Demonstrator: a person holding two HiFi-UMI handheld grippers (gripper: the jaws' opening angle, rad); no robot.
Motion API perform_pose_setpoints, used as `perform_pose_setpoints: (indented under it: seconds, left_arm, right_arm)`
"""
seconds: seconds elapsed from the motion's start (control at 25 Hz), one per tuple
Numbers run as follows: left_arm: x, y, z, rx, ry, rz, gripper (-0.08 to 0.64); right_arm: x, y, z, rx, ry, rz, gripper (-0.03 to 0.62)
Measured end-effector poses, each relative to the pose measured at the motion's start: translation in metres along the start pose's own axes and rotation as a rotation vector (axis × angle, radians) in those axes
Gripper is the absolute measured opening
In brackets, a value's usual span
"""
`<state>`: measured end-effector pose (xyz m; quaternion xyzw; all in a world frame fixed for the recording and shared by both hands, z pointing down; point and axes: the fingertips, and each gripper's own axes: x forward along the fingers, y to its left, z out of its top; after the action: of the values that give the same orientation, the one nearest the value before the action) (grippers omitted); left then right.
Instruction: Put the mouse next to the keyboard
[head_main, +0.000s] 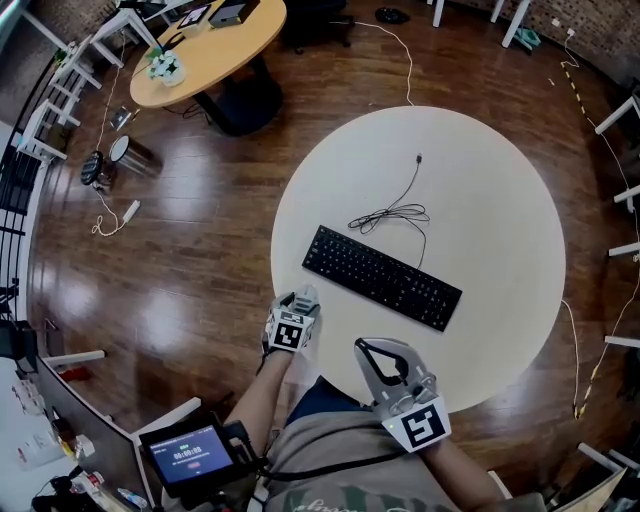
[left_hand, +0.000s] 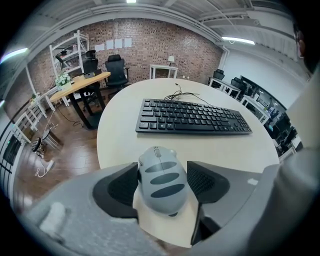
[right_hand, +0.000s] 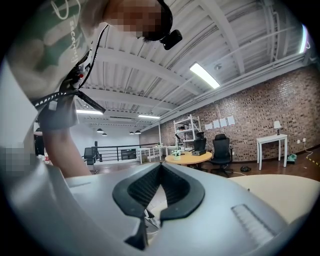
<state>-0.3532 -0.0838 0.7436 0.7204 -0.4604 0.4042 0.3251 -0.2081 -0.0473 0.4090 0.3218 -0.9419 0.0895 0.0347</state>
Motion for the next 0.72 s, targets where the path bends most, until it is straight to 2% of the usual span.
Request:
perform_pose_setpoints:
  seconds: [0.24,0.72]
  left_arm:
    - [-0.006,-0.012,-0.009,0.026,0.018,-0.007,0.322]
    - [-0.016,-0.035,-0.034,0.022,0.033,-0.004,0.322]
  right_arm:
    - [-0.012,0.009,-0.002,0.004,-0.002,0.004,0.006]
    - [-0.031,0.012,-0.001,-0.002,-0.014,0.001,0.005]
